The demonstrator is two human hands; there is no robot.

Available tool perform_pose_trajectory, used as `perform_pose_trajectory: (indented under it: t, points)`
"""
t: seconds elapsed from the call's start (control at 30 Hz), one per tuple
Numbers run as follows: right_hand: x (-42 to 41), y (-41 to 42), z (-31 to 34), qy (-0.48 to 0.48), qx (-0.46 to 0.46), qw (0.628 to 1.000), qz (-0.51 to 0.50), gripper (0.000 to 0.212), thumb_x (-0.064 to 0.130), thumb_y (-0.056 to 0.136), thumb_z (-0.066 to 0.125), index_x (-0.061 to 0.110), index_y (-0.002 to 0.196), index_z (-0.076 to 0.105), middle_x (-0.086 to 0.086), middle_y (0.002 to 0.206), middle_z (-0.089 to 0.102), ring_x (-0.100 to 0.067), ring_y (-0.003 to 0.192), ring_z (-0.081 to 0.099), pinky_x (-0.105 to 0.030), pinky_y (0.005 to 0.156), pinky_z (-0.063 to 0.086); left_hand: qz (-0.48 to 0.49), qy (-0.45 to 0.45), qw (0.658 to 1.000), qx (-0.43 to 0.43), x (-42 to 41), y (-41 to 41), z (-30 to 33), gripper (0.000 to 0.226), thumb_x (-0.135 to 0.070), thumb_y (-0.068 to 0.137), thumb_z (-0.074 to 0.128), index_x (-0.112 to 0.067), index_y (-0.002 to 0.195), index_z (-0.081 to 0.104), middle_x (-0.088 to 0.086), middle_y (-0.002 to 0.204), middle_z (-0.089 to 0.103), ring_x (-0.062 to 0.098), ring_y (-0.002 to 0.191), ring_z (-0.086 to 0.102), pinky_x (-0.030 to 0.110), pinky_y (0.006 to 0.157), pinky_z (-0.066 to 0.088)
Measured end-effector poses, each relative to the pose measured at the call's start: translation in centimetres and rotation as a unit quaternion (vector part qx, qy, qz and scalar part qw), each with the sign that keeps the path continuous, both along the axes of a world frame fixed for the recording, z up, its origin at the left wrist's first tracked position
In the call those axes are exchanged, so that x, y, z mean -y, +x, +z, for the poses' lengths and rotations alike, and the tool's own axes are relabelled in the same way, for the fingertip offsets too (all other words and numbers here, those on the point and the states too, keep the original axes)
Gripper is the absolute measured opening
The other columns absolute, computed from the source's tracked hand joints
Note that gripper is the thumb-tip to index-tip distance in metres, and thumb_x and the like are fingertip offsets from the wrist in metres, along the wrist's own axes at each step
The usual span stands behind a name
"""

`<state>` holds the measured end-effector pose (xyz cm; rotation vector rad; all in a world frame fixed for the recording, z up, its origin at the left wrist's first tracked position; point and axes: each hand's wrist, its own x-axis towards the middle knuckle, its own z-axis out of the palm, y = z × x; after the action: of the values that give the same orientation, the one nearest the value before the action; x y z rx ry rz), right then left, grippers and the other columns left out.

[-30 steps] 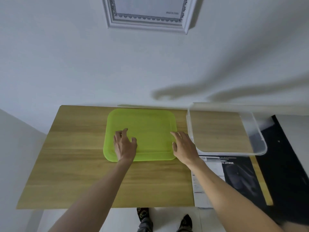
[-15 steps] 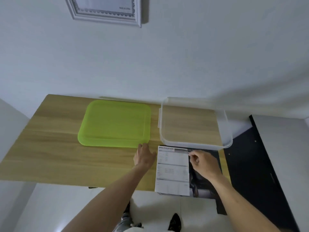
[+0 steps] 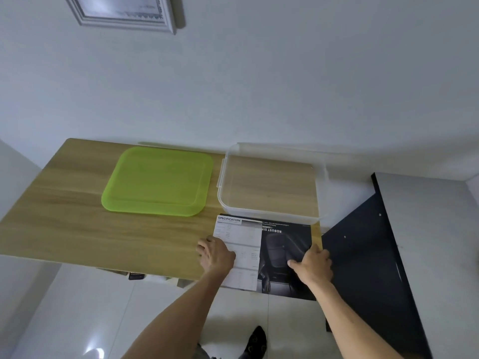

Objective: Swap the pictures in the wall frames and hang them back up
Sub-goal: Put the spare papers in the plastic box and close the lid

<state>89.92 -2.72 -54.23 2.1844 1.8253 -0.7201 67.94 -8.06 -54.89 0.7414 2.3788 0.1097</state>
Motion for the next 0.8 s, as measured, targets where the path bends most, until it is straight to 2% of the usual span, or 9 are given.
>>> perform_pose_trajectory:
  t: [0.13, 0.27, 0.37, 0.47, 0.53, 0.63, 0.73, 0.8]
  points:
    - [-0.1, 0.0, 0.0, -0.002, -0.036, 0.998, -0.046, 0.079, 0.044, 0.082, 0.077, 0.004, 0.138, 0.037, -0.020, 0.135, 0.043, -0.036, 0.119, 0.051, -0.042, 0.088, 0.051, 0.068, 0.006, 0.997, 0.019, -0.5, 0.1, 0.0, 0.072, -0.019, 0.079, 0.068, 0.000, 0.138, 0.031, 0.018, 0.137, 0.038, 0.034, 0.128, 0.040, 0.038, 0.107, 0.035]
    - [0.1, 0.4, -0.8, 0.004, -0.098, 0.991, -0.087, 0.080, 0.036, 0.077, 0.083, 0.004, 0.135, 0.039, -0.022, 0.132, 0.046, -0.040, 0.117, 0.052, -0.051, 0.090, 0.053, 0.113, 0.025, 0.990, 0.080, -0.3, -0.6, 0.1, 0.067, -0.018, 0.076, 0.076, -0.005, 0.130, 0.040, 0.016, 0.135, 0.040, 0.033, 0.122, 0.048, 0.038, 0.101, 0.042]
    - [0.4, 0.2, -0.7, 0.016, -0.061, 0.995, -0.072, 0.077, 0.039, 0.077, 0.082, 0.007, 0.134, 0.041, -0.023, 0.133, 0.041, -0.040, 0.120, 0.046, -0.050, 0.090, 0.052, 0.095, 0.033, 0.991, 0.087, 0.4, -0.8, 0.1, 0.072, -0.024, 0.072, 0.081, -0.006, 0.128, 0.040, 0.014, 0.131, 0.041, 0.033, 0.117, 0.053, 0.037, 0.095, 0.045]
    - [0.2, 0.1, -0.6, 0.014, -0.034, 0.998, -0.056, 0.075, 0.041, 0.077, 0.082, 0.009, 0.133, 0.042, -0.021, 0.133, 0.039, -0.039, 0.120, 0.045, -0.050, 0.092, 0.051, 0.069, 0.051, 0.993, 0.076, 0.8, -0.6, 0.0, 0.075, -0.033, 0.074, 0.077, -0.004, 0.131, 0.037, 0.015, 0.132, 0.046, 0.032, 0.121, 0.050, 0.038, 0.098, 0.042]
    - [0.0, 0.1, -0.5, 0.007, -0.040, 0.997, -0.062, 0.075, 0.038, 0.077, 0.083, 0.008, 0.133, 0.042, -0.020, 0.133, 0.040, -0.039, 0.119, 0.046, -0.050, 0.092, 0.052, 0.072, 0.066, 0.992, 0.085, 0.9, -0.3, 0.1, 0.064, -0.031, 0.078, 0.069, -0.002, 0.126, 0.038, 0.015, 0.128, 0.053, 0.033, 0.120, 0.051, 0.041, 0.097, 0.044]
    - [-0.3, 0.1, -0.5, 0.000, -0.058, 0.996, -0.067, 0.077, 0.033, 0.075, 0.085, 0.010, 0.134, 0.042, -0.020, 0.134, 0.041, -0.039, 0.119, 0.048, -0.051, 0.092, 0.052, 0.081, 0.083, 0.988, 0.106, 1.2, -0.2, 0.3, 0.043, -0.018, 0.081, 0.058, -0.003, 0.116, 0.039, 0.016, 0.120, 0.056, 0.035, 0.113, 0.052, 0.045, 0.095, 0.046]
    - [-0.5, 0.6, -0.7, -0.017, -0.111, 0.988, -0.107, 0.090, 0.028, 0.070, 0.090, 0.011, 0.139, 0.034, -0.021, 0.139, 0.037, -0.040, 0.123, 0.046, -0.051, 0.094, 0.050, 0.103, 0.104, 0.981, 0.131, 1.3, -0.4, 0.3, 0.035, -0.011, 0.080, 0.056, -0.004, 0.112, 0.044, 0.014, 0.117, 0.054, 0.033, 0.111, 0.051, 0.045, 0.095, 0.047]
    - [-0.6, 1.4, -0.8, -0.025, -0.151, 0.980, -0.131, 0.100, 0.027, 0.067, 0.092, 0.010, 0.143, 0.029, -0.023, 0.141, 0.035, -0.041, 0.124, 0.047, -0.049, 0.094, 0.048, 0.127, 0.121, 0.973, 0.151, 1.3, -0.7, 0.4, 0.029, -0.008, 0.079, 0.058, -0.008, 0.106, 0.047, 0.012, 0.114, 0.056, 0.032, 0.108, 0.053, 0.041, 0.087, 0.050]
